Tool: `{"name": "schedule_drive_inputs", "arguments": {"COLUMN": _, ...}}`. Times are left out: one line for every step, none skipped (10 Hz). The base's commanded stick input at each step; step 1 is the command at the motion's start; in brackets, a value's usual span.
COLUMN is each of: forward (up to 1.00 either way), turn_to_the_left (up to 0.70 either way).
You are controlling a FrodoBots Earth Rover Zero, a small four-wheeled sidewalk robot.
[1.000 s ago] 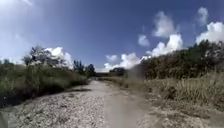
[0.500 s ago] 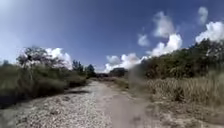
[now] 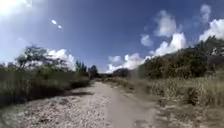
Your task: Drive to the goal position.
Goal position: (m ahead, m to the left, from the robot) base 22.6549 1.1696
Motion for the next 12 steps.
{"name": "schedule_drive_inputs", "arguments": {"forward": 0.60, "turn_to_the_left": 0.00}}
{"name": "schedule_drive_inputs", "arguments": {"forward": 0.60, "turn_to_the_left": 0.00}}
{"name": "schedule_drive_inputs", "arguments": {"forward": 0.60, "turn_to_the_left": 0.01}}
{"name": "schedule_drive_inputs", "arguments": {"forward": 0.60, "turn_to_the_left": 0.05}}
{"name": "schedule_drive_inputs", "arguments": {"forward": 0.60, "turn_to_the_left": 0.14}}
{"name": "schedule_drive_inputs", "arguments": {"forward": 0.60, "turn_to_the_left": 0.11}}
{"name": "schedule_drive_inputs", "arguments": {"forward": 0.60, "turn_to_the_left": 0.00}}
{"name": "schedule_drive_inputs", "arguments": {"forward": 0.60, "turn_to_the_left": 0.00}}
{"name": "schedule_drive_inputs", "arguments": {"forward": 0.60, "turn_to_the_left": 0.00}}
{"name": "schedule_drive_inputs", "arguments": {"forward": 0.60, "turn_to_the_left": 0.00}}
{"name": "schedule_drive_inputs", "arguments": {"forward": 0.60, "turn_to_the_left": 0.00}}
{"name": "schedule_drive_inputs", "arguments": {"forward": 0.60, "turn_to_the_left": 0.00}}
